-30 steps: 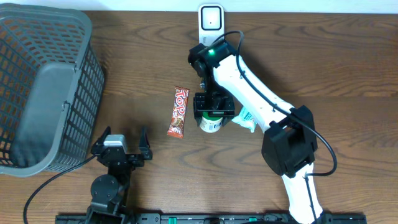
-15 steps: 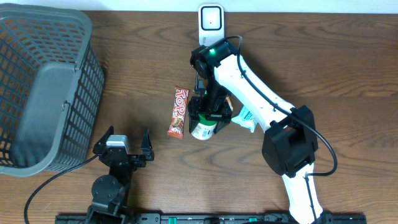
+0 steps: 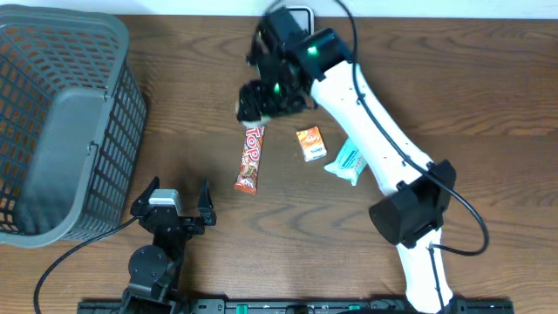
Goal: Scan the item barcode
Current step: 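Hold the bottle in front of the white scanner with the right gripper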
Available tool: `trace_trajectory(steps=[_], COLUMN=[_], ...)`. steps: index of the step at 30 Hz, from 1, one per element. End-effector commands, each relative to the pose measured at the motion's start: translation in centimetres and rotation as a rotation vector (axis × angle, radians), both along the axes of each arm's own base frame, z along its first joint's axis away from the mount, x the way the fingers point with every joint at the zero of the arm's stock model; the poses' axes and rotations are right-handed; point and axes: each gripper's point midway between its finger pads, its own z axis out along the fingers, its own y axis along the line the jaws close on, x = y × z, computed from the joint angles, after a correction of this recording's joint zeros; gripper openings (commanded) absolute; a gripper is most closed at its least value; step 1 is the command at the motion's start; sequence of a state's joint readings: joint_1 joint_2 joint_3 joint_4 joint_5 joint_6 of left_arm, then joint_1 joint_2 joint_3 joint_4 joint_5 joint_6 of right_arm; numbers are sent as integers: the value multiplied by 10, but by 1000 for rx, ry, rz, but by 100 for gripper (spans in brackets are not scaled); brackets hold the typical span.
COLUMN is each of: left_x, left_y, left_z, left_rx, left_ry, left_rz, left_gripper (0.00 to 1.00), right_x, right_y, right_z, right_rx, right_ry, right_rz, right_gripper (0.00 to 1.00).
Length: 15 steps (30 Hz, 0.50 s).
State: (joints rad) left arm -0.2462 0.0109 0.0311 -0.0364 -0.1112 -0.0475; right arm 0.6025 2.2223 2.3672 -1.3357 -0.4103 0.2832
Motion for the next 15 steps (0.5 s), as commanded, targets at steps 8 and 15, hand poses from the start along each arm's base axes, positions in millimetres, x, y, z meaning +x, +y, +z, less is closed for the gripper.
trace_trajectory(steps=[8, 15], left_x=[0, 0], left_y=[3, 3], left_z=[-17, -17], left_rx=[26, 26], left_ry=[40, 40], left_rz=[15, 15], left_gripper=[98, 98], right_x=[74, 139], right_y=[-56, -70], right_z=[124, 119], right_rx=[-148, -215], right_ry=[-639, -859], right_rz=[-206, -458], right_gripper=[41, 40])
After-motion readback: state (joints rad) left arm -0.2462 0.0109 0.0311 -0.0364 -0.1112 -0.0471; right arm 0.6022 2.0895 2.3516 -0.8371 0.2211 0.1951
